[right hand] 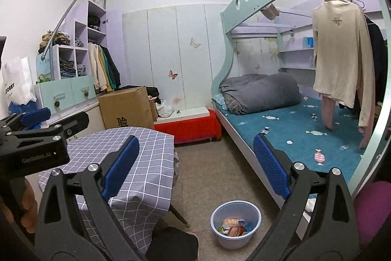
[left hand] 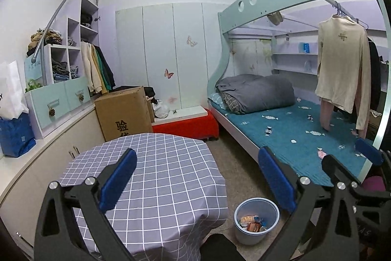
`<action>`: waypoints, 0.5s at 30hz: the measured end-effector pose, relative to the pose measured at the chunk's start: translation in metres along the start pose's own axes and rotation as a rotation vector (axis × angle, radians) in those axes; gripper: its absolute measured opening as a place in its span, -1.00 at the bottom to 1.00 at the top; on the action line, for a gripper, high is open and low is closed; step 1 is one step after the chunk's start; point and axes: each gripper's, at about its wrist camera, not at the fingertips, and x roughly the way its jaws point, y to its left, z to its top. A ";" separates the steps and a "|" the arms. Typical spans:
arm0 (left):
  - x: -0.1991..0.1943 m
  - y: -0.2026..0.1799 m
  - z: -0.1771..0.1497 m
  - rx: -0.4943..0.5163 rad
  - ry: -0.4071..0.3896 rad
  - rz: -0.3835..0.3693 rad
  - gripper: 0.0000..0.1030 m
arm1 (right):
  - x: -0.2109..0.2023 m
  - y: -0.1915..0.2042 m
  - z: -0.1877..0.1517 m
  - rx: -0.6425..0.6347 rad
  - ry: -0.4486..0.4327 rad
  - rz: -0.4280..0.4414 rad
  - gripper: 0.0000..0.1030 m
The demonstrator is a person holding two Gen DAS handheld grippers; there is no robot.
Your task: Collect trash
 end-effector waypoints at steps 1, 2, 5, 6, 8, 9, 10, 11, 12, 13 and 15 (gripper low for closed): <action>-0.001 0.001 0.001 0.000 -0.003 0.000 0.89 | -0.002 -0.001 -0.001 0.002 -0.002 -0.001 0.80; -0.002 0.000 0.001 0.001 -0.006 0.001 0.89 | -0.003 -0.001 -0.001 0.003 -0.003 -0.004 0.80; -0.005 0.000 0.001 0.004 -0.017 0.002 0.89 | -0.005 -0.001 -0.002 0.005 -0.003 -0.005 0.80; -0.006 -0.001 0.001 0.006 -0.018 0.003 0.89 | -0.006 -0.001 -0.003 0.006 -0.003 -0.006 0.80; -0.007 -0.003 0.000 0.011 -0.019 -0.003 0.89 | -0.006 -0.003 -0.003 0.007 -0.002 -0.004 0.80; -0.007 -0.003 -0.001 0.011 -0.016 -0.007 0.89 | -0.006 -0.003 -0.003 0.007 -0.002 -0.004 0.80; -0.007 -0.002 -0.001 0.011 -0.013 -0.013 0.89 | -0.005 -0.003 -0.003 0.009 0.001 -0.002 0.80; -0.006 -0.002 -0.002 0.011 -0.010 -0.020 0.89 | -0.005 -0.003 -0.003 0.009 0.002 -0.002 0.81; -0.005 -0.002 -0.002 0.012 -0.003 -0.025 0.89 | -0.005 -0.005 -0.003 0.011 0.003 -0.003 0.81; -0.004 -0.003 -0.002 0.014 -0.001 -0.025 0.89 | -0.005 -0.005 -0.004 0.010 0.004 -0.004 0.81; -0.004 -0.004 -0.003 0.019 0.000 -0.024 0.89 | -0.004 -0.005 -0.004 0.011 0.005 -0.005 0.81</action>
